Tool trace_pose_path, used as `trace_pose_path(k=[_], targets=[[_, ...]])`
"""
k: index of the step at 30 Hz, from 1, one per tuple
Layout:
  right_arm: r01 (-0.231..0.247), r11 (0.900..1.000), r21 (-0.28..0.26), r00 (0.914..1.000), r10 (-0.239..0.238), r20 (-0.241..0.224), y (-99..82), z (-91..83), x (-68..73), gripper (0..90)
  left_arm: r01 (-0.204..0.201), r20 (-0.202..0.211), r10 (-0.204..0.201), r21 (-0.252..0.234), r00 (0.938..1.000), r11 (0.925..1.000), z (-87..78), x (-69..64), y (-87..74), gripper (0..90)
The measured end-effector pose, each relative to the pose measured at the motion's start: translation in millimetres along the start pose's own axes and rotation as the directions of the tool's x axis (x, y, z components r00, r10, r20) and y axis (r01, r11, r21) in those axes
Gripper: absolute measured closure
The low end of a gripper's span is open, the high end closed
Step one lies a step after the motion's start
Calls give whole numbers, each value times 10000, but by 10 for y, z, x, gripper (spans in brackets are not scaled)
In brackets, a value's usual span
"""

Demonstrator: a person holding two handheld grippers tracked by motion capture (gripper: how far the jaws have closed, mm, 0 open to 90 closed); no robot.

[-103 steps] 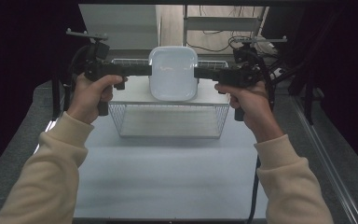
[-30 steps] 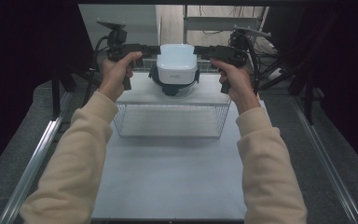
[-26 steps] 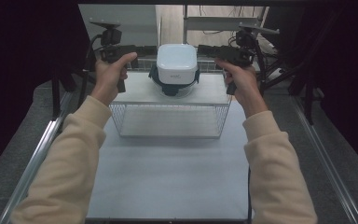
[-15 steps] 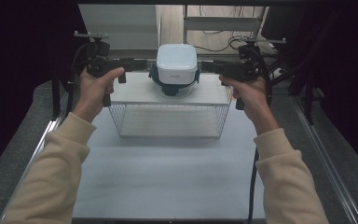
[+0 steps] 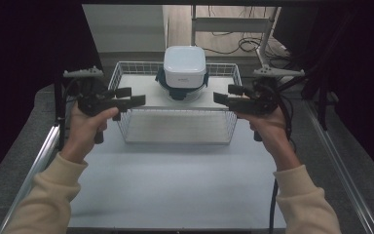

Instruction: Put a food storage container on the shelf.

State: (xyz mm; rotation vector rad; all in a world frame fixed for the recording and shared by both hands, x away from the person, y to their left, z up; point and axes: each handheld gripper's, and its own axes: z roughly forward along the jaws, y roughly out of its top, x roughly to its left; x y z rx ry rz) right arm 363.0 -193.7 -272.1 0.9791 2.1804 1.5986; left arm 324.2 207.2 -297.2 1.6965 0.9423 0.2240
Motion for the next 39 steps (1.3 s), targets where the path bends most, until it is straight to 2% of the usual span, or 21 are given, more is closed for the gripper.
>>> trace_pose_path(k=[5,9,13,16,19,24,26,29,32,34,39], targets=[[419,9991,-61,9990,-418,181,-306,-143,62,296,-563,-604,591,464,9964,9973,7,-103,-377,249],[636,9980,48,9973,-637,369,-596,-240,83,288,-585,-513,619,657,9968,9961,24,-152,-654,247],[615,9981,61,9973,-617,401,-917,-339,96,283,-445,-625,496,809,9968,9957,41,-188,-964,243],[609,9979,236,9973,-618,387,-1146,-378,97,278,-148,-676,215,978,9975,9951,67,-174,-1246,243],[827,9946,628,9930,-876,793,-1431,-373,84,274,-36,-1063,158,1147,9942,9934,89,-138,-1516,244],[294,9908,1319,9966,-392,719,-1888,-302,35,266,458,-1234,-251,1678,9920,9848,168,-70,-1879,244],[123,9878,1553,9971,-238,724,-2031,-274,23,266,515,-1315,-274,1841,9909,9815,195,-50,-2008,245],[-21,9823,1874,9971,-122,752,-2209,-234,17,266,265,-1526,70,2165,9883,9759,250,-47,-2112,246],[-31,9769,2136,9959,-162,886,-2308,-191,6,265,291,-1390,13,2167,9903,9758,278,-23,-2121,245],[-54,9777,2101,9957,-141,913,-2319,-190,4,265,146,-1432,163,2120,9896,9772,265,-9,-2110,245],[-5,9795,2013,9955,-186,930,-2321,-212,10,265,180,-1407,127,2146,9900,9765,260,18,-2109,246]])
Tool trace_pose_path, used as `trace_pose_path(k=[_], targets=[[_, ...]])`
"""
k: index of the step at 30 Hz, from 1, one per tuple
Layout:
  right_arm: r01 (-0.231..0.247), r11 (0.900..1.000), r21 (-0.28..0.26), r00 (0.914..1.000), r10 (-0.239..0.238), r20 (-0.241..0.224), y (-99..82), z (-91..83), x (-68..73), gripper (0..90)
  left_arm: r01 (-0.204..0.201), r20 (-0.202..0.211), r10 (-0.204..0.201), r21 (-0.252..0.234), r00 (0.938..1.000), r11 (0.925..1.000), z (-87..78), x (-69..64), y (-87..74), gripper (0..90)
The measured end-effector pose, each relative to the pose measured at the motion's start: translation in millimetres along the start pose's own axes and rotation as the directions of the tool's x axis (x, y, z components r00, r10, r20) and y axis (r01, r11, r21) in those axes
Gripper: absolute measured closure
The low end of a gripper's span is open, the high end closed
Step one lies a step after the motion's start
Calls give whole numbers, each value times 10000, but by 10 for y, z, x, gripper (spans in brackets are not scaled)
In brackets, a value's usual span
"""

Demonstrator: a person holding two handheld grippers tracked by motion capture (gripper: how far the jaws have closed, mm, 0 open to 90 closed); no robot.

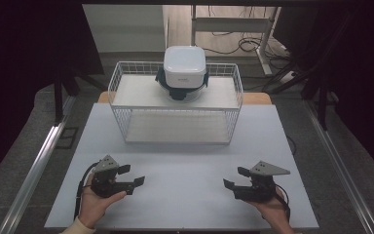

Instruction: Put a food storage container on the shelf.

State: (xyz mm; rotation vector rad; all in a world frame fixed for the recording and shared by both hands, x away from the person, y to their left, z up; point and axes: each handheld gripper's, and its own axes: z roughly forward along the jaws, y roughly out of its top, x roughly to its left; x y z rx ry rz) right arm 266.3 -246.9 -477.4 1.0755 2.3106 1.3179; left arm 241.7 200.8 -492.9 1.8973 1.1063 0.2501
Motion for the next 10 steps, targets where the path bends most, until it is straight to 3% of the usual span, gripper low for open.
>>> trace_pose_path(k=[10], targets=[[39,9998,-207,10000,-37,62,-4,-39,-10,258,-65,73,64,68,10000,10000,15,6,1,249]])
